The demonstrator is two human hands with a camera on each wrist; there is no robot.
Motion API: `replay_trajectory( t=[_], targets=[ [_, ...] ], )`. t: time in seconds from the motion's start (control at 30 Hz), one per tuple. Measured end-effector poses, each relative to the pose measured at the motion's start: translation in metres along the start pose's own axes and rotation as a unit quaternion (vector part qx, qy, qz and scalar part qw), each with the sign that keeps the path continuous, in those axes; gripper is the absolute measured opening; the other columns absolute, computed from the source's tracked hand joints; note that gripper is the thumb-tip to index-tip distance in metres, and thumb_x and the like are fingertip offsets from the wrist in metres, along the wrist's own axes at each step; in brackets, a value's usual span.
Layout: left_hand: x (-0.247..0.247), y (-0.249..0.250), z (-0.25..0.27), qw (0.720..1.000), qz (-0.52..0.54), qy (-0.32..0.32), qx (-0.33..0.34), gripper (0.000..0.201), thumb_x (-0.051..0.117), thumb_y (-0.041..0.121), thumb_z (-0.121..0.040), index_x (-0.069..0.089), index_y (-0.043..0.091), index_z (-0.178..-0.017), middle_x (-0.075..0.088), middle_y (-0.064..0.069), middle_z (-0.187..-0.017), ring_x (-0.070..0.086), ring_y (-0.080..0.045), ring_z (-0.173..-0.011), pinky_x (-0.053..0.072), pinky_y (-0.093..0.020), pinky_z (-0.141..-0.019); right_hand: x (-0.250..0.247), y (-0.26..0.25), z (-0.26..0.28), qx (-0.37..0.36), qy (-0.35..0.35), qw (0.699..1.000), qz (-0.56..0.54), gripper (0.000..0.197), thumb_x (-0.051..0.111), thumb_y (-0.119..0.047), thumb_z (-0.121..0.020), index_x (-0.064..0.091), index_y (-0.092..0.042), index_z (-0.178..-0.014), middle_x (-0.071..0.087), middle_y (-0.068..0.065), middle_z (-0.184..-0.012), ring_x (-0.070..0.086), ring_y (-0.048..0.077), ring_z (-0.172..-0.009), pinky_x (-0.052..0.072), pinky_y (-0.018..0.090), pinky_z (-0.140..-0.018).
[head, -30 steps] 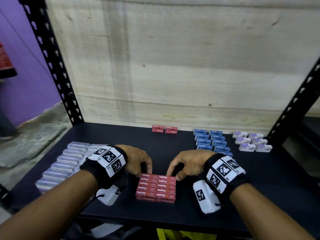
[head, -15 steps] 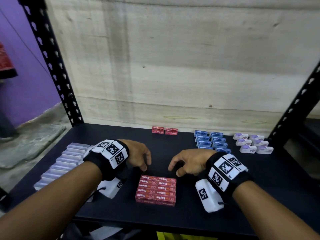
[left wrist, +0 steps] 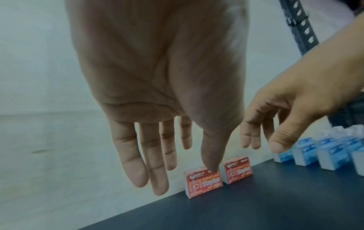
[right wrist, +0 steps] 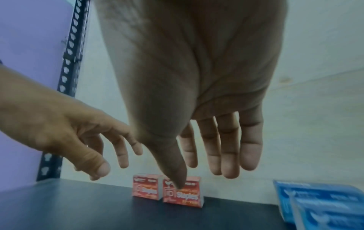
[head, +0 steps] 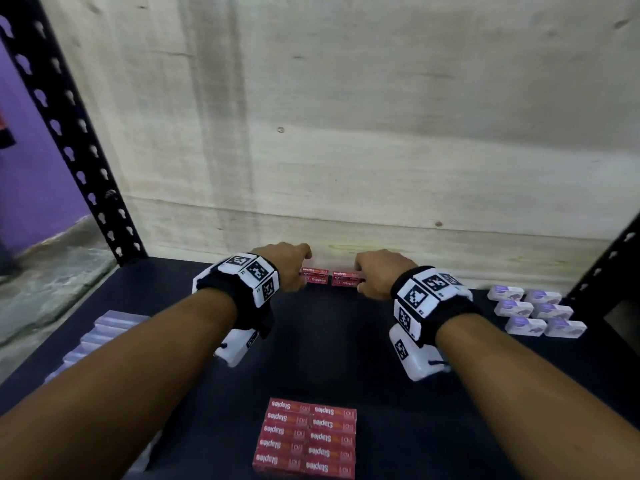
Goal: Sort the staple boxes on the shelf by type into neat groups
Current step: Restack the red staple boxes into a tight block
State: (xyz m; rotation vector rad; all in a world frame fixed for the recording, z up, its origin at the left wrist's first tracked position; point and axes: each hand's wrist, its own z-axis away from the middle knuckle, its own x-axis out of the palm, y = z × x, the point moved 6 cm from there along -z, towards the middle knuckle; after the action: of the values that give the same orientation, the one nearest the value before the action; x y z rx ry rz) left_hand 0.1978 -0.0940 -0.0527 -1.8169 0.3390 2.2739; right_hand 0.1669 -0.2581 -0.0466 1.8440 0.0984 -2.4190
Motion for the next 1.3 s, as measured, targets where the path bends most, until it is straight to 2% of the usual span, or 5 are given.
replay_trajectory(
  t=[0.23,0.4,0.67,0.93,1.3],
  targets=[
    [0.018,0.000,-0.029,0.999,-0.037,0.010,0.010,0.036,0.055,0.023,-0.092,0.051,0.027,-0.128,0.061,-0.002,-0.117,0.062,-0.025,-0.096,0.043,-0.031,-0.067,0.008,-0.006,-0.033,-0.014,-0.027,0.999,0.031,0.027,0.062,-0.014,-0.091,0.064,-0.007,-0.117,0.067,0.011,-0.111,0.065,0.027,-0.094,0.051,0.031,-0.072],
    [0.016,0.001,-0.033,0.998,-0.055,0.011,0.008,0.029,0.059,0.020,-0.089,0.058,0.021,-0.118,0.061,-0.006,-0.112,0.061,-0.027,-0.094,0.044,-0.032,-0.067,0.007,-0.008,-0.040,-0.003,-0.015,0.998,0.057,0.021,0.058,0.003,-0.086,0.053,-0.008,-0.068,0.051,0.005,-0.066,0.048,0.018,-0.056,0.041,0.028,-0.052],
    [0.017,0.008,-0.011,1.000,-0.024,-0.003,0.006,0.018,0.065,0.025,-0.087,0.059,0.025,-0.104,0.061,0.000,-0.103,0.056,-0.021,-0.080,0.044,-0.029,-0.063,0.012,-0.017,-0.023,-0.013,-0.042,0.998,0.051,0.035,0.075,-0.015,-0.085,0.050,-0.013,-0.061,0.051,0.002,-0.063,0.055,0.023,-0.067,0.043,0.028,-0.053],
    [0.030,0.017,0.054,0.995,-0.024,-0.088,0.047,0.025,0.070,0.024,-0.085,0.063,0.017,-0.108,0.065,-0.003,-0.110,0.062,-0.024,-0.100,0.051,-0.032,-0.082,0.033,-0.031,0.042,-0.053,-0.040,0.998,0.001,0.013,0.077,-0.021,-0.082,0.065,-0.014,-0.081,0.065,0.002,-0.084,0.060,0.019,-0.075,0.046,0.028,-0.063],
    [0.043,0.021,0.119,0.986,-0.001,-0.155,0.053,0.012,0.069,0.025,-0.088,0.070,0.026,-0.100,0.068,0.009,-0.099,0.062,-0.009,-0.086,0.047,-0.023,-0.073,0.050,-0.036,0.112,-0.089,-0.113,0.988,-0.058,0.020,0.073,-0.031,-0.088,0.072,-0.023,-0.106,0.068,-0.006,-0.111,0.055,0.009,-0.087,0.041,0.024,-0.074]
  ],
)
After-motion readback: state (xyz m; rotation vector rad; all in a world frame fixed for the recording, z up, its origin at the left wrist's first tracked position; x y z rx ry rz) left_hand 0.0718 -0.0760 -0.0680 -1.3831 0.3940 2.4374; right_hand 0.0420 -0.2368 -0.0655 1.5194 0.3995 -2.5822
